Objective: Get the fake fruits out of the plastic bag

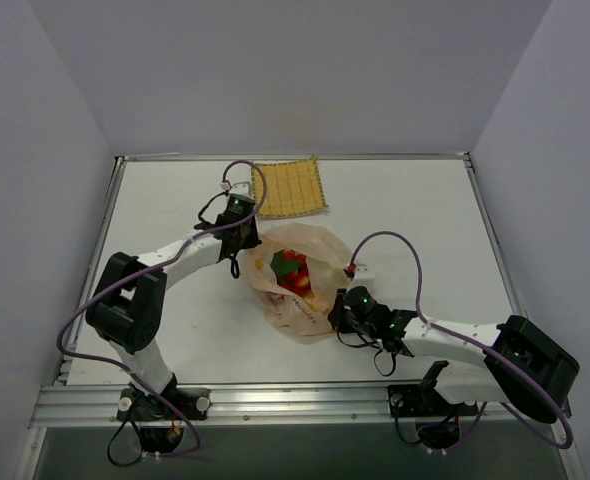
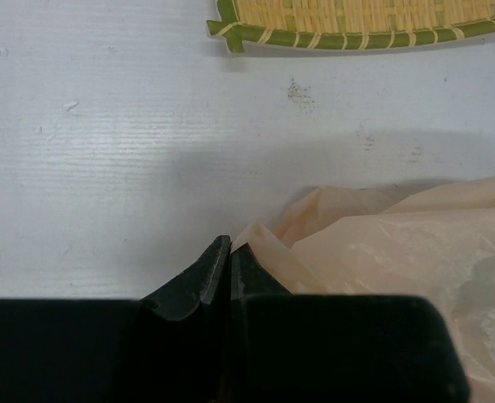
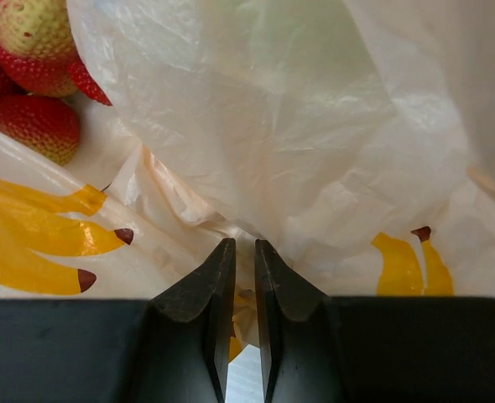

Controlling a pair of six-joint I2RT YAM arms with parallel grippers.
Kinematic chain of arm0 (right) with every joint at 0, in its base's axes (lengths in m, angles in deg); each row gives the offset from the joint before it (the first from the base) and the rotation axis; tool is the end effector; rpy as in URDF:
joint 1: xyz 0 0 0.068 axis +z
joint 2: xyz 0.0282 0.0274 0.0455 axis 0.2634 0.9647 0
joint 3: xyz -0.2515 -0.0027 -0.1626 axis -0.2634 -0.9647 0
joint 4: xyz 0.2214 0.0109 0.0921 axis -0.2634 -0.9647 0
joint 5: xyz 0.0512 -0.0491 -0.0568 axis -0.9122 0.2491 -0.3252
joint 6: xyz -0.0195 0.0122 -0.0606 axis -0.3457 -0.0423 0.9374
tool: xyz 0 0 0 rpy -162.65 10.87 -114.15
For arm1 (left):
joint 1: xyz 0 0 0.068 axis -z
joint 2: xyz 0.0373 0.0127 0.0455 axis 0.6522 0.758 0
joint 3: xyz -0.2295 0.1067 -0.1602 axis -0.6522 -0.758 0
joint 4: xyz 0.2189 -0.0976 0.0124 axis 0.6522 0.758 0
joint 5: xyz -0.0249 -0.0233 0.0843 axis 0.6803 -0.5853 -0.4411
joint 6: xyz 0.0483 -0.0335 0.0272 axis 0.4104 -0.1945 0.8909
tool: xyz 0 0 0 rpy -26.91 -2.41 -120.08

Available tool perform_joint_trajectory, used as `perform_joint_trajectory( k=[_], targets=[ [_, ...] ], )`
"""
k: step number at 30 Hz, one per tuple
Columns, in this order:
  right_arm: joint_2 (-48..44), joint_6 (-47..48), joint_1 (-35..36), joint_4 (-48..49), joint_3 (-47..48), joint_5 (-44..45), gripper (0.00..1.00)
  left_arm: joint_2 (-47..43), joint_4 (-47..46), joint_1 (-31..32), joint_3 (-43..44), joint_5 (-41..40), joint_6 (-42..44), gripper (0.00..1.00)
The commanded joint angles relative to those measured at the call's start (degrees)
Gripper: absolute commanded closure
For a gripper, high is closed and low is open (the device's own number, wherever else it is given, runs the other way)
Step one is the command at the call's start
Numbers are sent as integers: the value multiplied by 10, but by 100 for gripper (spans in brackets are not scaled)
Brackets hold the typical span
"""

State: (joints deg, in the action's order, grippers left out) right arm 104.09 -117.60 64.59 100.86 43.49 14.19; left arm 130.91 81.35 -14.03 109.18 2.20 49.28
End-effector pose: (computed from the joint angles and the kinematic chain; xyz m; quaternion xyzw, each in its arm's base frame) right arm 0.1424 0.1566 0.1858 -0.0465 0.8671 0.3091 0.3878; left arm 0.3349 -0.1636 0.2503 -0.0616 0.9008 -0.1784 0.3910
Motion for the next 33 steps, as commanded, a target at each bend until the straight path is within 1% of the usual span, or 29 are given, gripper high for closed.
perform_joint_trajectory(
  k=[1, 5, 6, 7, 8, 9, 10, 11, 12, 13, 14, 15, 16, 17, 20, 22, 24, 25, 26, 27, 28, 30, 31, 32, 33],
  targets=[
    [1, -31, 10, -1, -6, 15, 88, 18, -29, -8, 37, -17, 11, 98],
    [-7, -36, 15, -5, -2, 13, 87, 21, -44, -13, 32, -8, 6, 98],
    [-14, -36, 16, -8, -1, 14, 85, 6, -45, -12, 27, -5, 9, 97],
    [-19, -36, 17, -10, 2, 18, 85, -7, -45, -11, 20, -3, 8, 81],
    [-24, -35, 17, -14, 5, 19, 85, -23, -45, -11, 13, -1, 6, 68],
    [-32, -33, 17, -17, 8, 21, 85, -63, -45, -11, -3, 0, 3, 55],
    [-36, -31, 17, -18, 12, 23, 85, -87, -40, -12, -13, -1, 1, 32],
    [-35, -29, 17, -21, 17, 24, 85, -111, -35, -11, -22, 0, -1, 25],
    [-33, -30, 17, -22, 19, 24, 85, -163, -26, -11, -39, -5, -7, 20],
    [-30, -29, 17, -22, 20, 24, 85, -192, -6, -11, -48, -6, -9, 17],
    [-28, -30, 19, -18, 21, 28, 85, -247, 5, -10, -57, -7, -11, 15],
    [-24, -30, 18, -17, 20, 31, 85, -273, 21, -9, -74, -20, -14, 15],
    [-23, -32, 19, -17, 20, 33, 85, -301, 59, -4, -81, -30, -14, 15],
    [-23, -32, 20, -16, 20, 38, 85, -353, 78, 0, -90, -39, -16, 15],
    [-24, -37, 21, -13, 18, 46, 85, -431, 151, 28, -130, -85, -38, 15],
    [-23, -39, 25, -12, 22, 46, 85, -459, 202, 52, -158, -128, -62, 15],
    [-25, -42, 29, -15, 24, 50, 85, -498, 209, 96, -184, -132, -96, 16],
    [-25, -42, 29, -18, 25, 50, 85, -506, 194, 112, -206, -118, -108, 16],
    [-27, -41, 30, -20, 26, 51, 85, -512, 184, 144, -215, -113, -131, 15],
    [-28, -41, 30, -22, 27, 51, 85, -510, 168, 162, -223, -109, -140, 16],
    [-28, -40, 30, -25, 28, 52, 85, -506, 116, 178, -231, -105, -146, 15],
    [-29, -40, 30, -29, 31, 51, 85, -480, 63, 213, -246, -101, -147, 14],
    [-30, -40, 31, -31, 33, 51, 85, -468, 11, 216, -249, -95, -147, 13],
    [-31, -40, 31, -33, 34, 52, 85, -437, -14, 216, -251, -74, -141, 12],
    [-35, -41, 31, -34, 34, 52, 85, -420, -34, 216, -247, -71, -138, 12]
  ],
)
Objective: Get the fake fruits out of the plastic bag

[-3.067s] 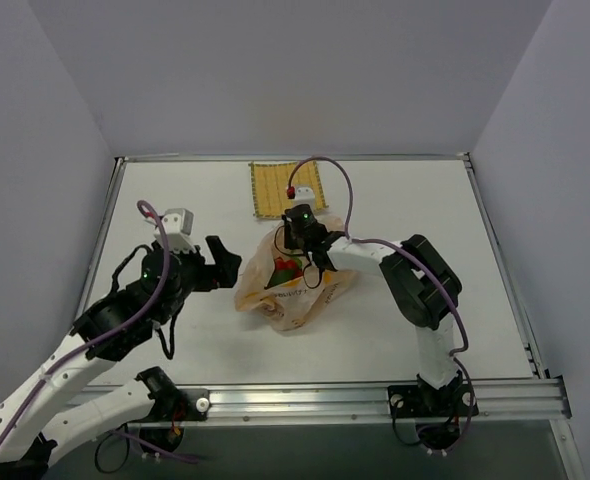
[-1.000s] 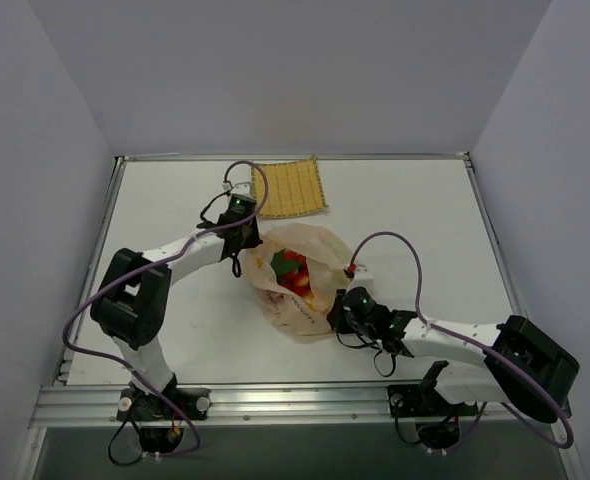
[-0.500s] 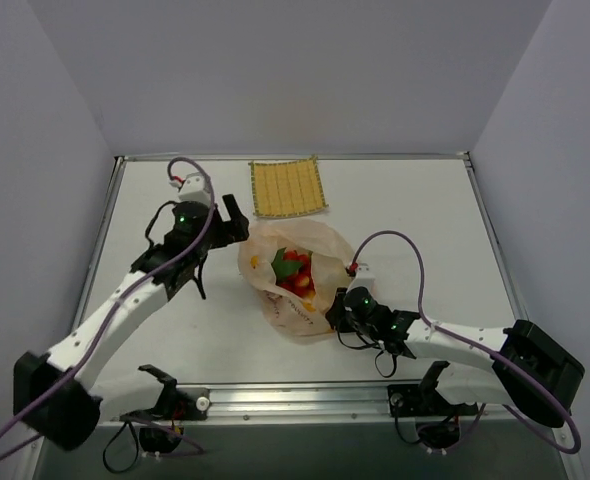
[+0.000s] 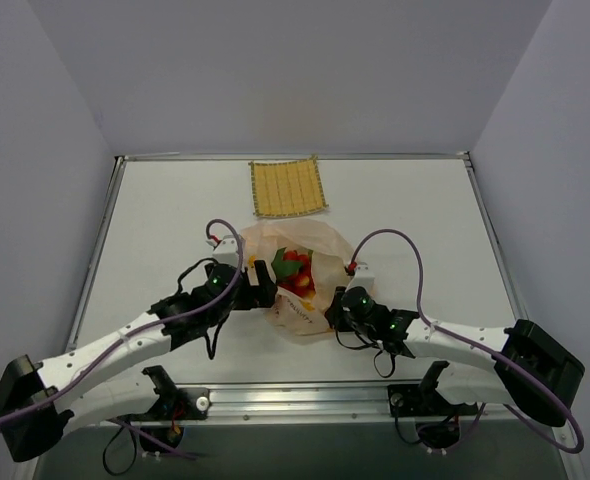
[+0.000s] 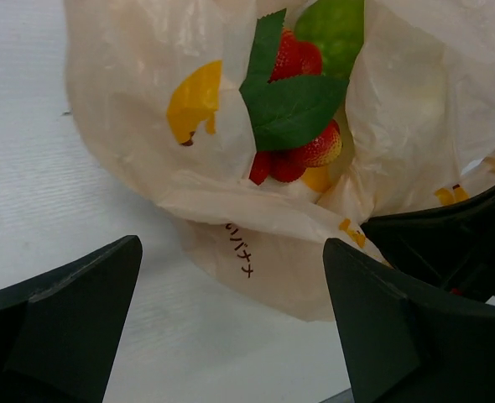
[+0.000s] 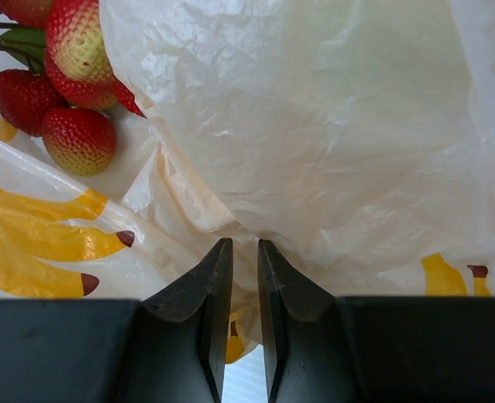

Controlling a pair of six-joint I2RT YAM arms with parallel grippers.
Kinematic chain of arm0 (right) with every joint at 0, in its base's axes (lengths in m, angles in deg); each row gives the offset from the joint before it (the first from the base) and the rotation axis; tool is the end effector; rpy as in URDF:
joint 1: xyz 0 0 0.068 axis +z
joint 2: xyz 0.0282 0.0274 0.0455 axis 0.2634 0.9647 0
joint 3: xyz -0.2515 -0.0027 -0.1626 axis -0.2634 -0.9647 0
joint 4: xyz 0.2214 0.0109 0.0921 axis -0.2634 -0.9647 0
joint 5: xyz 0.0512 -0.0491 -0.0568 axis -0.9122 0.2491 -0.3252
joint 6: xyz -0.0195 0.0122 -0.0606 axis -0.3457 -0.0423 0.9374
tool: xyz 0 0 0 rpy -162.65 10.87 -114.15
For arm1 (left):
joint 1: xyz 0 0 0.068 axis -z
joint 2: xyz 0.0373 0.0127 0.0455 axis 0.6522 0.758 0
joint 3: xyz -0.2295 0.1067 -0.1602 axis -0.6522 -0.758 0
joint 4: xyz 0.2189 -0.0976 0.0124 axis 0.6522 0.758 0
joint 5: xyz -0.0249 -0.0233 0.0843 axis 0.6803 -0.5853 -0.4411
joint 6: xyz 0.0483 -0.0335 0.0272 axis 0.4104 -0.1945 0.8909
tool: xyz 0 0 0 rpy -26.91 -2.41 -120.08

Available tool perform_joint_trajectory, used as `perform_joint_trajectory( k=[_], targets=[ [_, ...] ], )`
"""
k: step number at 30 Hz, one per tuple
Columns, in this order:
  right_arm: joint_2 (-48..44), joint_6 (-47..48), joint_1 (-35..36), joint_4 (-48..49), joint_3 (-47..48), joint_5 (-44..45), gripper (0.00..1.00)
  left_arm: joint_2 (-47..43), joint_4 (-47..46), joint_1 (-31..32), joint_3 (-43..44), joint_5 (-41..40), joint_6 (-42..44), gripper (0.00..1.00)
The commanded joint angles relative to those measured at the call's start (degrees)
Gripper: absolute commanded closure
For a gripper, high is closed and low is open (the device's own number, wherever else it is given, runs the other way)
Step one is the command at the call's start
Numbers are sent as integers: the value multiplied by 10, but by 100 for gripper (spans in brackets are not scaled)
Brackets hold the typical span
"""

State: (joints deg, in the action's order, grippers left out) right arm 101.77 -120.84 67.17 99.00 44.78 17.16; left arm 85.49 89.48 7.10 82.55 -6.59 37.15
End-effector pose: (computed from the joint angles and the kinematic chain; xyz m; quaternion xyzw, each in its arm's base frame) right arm 0.1365 0.1604 0.1968 -0.0270 0.8593 0.3226 0.3960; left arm 0.1292 -0.1248 0.2854 -0.0346 0.8553 -0.2954 0.4244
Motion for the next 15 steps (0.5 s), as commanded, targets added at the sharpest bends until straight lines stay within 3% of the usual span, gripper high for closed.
perform_joint_trajectory(
  k=[1, 5, 7, 10, 11, 12, 15],
  targets=[
    [-13, -8, 5, -18, 21, 23, 85, 52, -128, 4, 23, 17, -16, 12],
    [-12, -8, 7, -26, 22, 28, 85, 134, -181, 4, 29, 7, -2, 13],
    [-13, -10, 7, -32, 25, 32, 84, 155, -190, 4, 31, -6, 5, 19],
    [-24, -10, 9, -45, 27, 36, 84, 186, -191, 4, 25, -28, 8, 47],
    [-28, -9, 9, -53, 29, 39, 83, 192, -193, 4, 19, -32, 5, 61],
    [-42, -2, 9, -63, 32, 47, 81, 194, -195, 4, 15, -35, 4, 81],
    [-85, 13, 12, -131, 67, 61, 68, 193, -201, 6, 1, -33, -2, 97]
  ],
)
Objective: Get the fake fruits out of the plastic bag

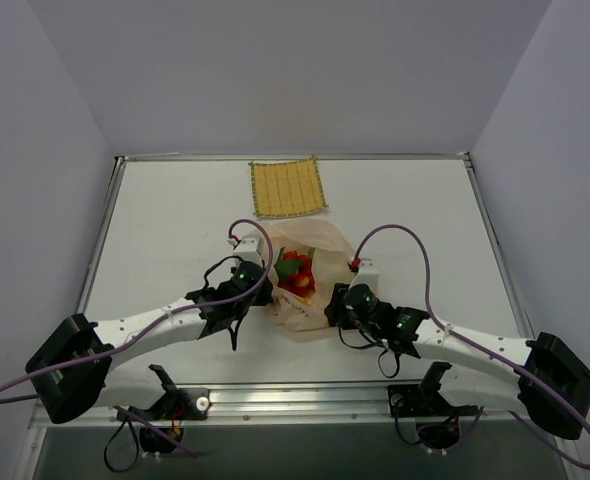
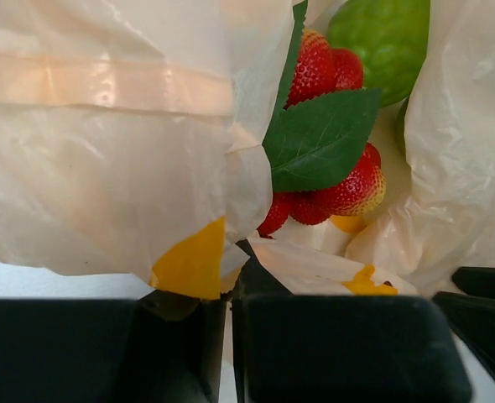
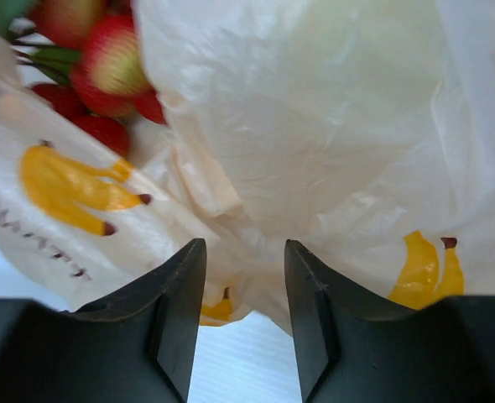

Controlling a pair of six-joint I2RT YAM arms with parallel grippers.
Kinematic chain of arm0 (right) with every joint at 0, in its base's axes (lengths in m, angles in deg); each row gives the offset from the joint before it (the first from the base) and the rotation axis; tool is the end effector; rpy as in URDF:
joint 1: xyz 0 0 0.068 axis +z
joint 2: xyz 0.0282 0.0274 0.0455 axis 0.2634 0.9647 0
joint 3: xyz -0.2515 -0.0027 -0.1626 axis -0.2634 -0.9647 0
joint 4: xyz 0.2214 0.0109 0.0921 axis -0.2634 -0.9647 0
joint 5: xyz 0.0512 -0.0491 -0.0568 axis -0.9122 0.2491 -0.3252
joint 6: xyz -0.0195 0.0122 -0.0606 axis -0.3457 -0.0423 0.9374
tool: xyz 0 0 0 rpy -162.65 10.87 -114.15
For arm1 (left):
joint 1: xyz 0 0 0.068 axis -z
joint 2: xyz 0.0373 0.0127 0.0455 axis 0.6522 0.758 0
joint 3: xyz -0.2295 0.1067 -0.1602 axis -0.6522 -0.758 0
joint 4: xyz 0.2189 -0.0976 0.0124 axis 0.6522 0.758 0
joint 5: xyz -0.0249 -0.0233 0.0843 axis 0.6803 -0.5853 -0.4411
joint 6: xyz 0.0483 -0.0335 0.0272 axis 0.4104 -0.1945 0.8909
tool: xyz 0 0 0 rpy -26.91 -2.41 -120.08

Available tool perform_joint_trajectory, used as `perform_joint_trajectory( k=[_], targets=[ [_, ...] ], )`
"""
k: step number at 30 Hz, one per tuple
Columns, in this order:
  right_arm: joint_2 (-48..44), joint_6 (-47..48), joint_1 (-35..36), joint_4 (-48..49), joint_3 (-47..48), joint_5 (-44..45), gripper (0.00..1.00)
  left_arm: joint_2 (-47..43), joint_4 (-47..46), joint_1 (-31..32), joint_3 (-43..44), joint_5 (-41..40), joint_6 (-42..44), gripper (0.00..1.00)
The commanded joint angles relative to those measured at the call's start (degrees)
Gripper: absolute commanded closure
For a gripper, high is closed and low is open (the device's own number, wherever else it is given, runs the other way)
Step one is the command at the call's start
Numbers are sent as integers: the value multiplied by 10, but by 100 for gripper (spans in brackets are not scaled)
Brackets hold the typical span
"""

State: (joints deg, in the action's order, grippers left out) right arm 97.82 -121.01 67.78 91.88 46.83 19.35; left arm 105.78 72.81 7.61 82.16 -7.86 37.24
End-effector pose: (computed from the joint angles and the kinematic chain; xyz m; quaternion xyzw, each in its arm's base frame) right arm 0.1317 0.1546 0.2075 -0.0218 0.8633 0.3070 0.4000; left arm 0.1765 -0.1788 0.2446 -0.0313 0.8715 -0.2665 0.4104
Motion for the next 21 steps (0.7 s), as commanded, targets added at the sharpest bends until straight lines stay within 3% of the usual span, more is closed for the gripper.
perform_joint_trajectory(
  k=[1, 5, 14, 21],
  targets=[
    [-58, 28, 7, -93, 71, 40, 60, -11, -36, 2, 1, -18, -3, 98],
    [-83, 61, 8, -143, 132, 44, 48, -17, -40, 9, -7, -20, -10, 98],
    [93, 136, 8, -169, 263, 145, 48, -18, -43, 24, -8, -23, -13, 98],
    [151, 152, 15, -198, 311, 182, 36, -18, -51, 27, -12, -25, -14, 98]
  ],
)
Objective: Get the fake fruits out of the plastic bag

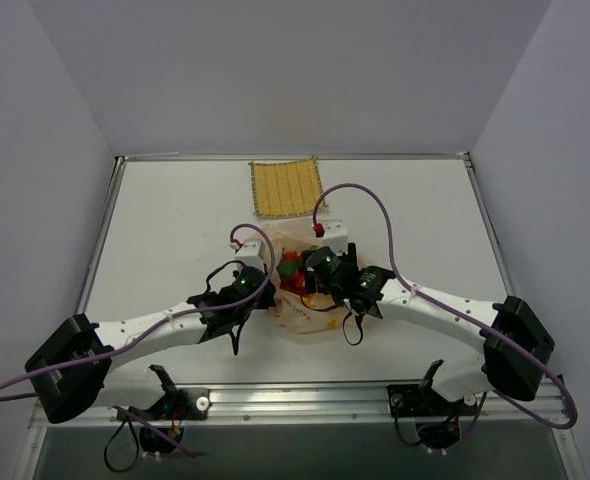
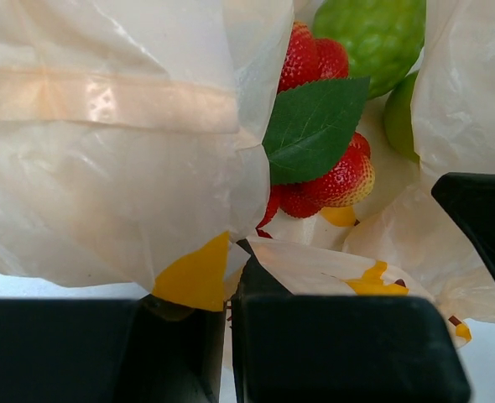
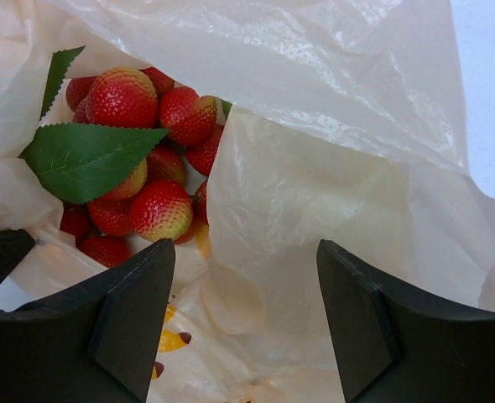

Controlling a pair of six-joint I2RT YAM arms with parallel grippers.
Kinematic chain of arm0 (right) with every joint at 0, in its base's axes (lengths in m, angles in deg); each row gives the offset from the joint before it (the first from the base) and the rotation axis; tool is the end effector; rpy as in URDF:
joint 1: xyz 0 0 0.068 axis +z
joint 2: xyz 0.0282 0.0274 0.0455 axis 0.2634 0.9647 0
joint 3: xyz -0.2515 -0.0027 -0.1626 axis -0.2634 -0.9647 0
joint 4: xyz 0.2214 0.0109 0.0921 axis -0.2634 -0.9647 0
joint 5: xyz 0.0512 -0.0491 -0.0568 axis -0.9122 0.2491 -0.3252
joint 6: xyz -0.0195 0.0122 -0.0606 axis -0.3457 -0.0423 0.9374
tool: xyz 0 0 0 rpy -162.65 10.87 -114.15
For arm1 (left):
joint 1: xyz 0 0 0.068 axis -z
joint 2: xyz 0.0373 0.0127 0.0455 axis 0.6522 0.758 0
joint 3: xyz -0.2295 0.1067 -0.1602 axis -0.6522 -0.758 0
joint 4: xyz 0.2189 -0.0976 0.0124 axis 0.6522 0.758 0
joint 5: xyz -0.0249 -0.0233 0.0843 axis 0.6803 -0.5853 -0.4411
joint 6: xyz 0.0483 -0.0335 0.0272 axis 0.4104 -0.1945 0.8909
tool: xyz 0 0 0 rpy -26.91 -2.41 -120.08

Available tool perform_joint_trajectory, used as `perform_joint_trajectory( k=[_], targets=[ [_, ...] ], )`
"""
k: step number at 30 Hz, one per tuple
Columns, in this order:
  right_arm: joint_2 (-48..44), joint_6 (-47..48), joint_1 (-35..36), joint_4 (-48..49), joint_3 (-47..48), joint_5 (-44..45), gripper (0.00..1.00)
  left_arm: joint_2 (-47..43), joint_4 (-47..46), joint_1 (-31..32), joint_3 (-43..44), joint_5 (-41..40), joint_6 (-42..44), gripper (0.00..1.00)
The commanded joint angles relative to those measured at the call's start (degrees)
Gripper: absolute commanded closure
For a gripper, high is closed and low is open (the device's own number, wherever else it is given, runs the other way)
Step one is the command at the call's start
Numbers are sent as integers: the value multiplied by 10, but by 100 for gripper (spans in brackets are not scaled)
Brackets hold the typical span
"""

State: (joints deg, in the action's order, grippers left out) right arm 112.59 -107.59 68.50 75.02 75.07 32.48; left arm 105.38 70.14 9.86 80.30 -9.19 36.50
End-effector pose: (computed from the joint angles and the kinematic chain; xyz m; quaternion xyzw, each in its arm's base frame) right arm 0.1882 0.2162 0.2778 -0.0778 0.8628 0.1623 0.4724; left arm 0.1684 -0.1826 0.2409 -0.0269 0.8657 -0.2771 0.4159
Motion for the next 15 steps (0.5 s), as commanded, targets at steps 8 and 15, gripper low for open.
perform_joint_trajectory(
  k=[8, 15],
  targets=[
    [54, 23, 10, -60, 44, 73, 34, -9, -29, 4, 7, -11, -7, 98],
    [54, -5, -1, -75, 27, 122, 99, -9, -29, 4, 0, -14, -8, 98]
  ],
)
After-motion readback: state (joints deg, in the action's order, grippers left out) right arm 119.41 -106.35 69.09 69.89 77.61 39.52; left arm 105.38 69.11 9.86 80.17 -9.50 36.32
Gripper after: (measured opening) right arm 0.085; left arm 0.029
